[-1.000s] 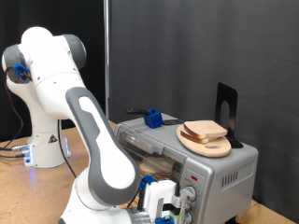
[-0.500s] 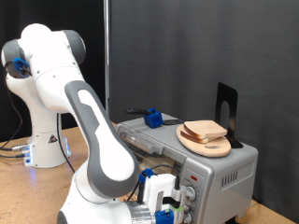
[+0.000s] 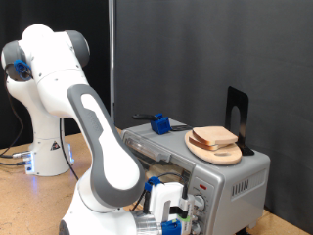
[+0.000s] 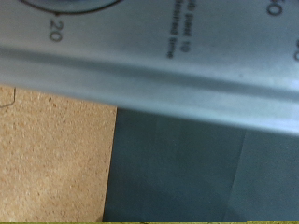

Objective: Make a piece of toast with the oven

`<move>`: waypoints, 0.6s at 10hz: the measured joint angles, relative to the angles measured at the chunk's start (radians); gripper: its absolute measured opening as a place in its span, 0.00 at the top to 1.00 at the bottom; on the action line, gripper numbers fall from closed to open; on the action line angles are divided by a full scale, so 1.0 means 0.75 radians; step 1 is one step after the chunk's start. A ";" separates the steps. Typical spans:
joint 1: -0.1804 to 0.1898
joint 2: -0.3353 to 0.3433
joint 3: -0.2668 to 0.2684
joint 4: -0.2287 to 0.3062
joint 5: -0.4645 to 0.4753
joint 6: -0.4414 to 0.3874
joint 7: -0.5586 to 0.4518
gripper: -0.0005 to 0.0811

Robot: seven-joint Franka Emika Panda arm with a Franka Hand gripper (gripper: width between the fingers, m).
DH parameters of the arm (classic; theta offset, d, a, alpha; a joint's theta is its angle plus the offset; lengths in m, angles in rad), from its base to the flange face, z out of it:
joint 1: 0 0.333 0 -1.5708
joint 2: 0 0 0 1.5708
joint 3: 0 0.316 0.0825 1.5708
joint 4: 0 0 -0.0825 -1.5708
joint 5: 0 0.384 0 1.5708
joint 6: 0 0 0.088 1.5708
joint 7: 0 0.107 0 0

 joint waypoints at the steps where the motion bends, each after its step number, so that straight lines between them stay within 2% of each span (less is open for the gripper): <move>1: 0.000 -0.013 0.001 -0.024 0.035 0.019 -0.068 0.72; 4: -0.002 -0.029 0.005 -0.084 0.188 0.121 -0.418 0.73; 6: -0.009 -0.026 0.006 -0.086 0.227 0.109 -0.537 0.74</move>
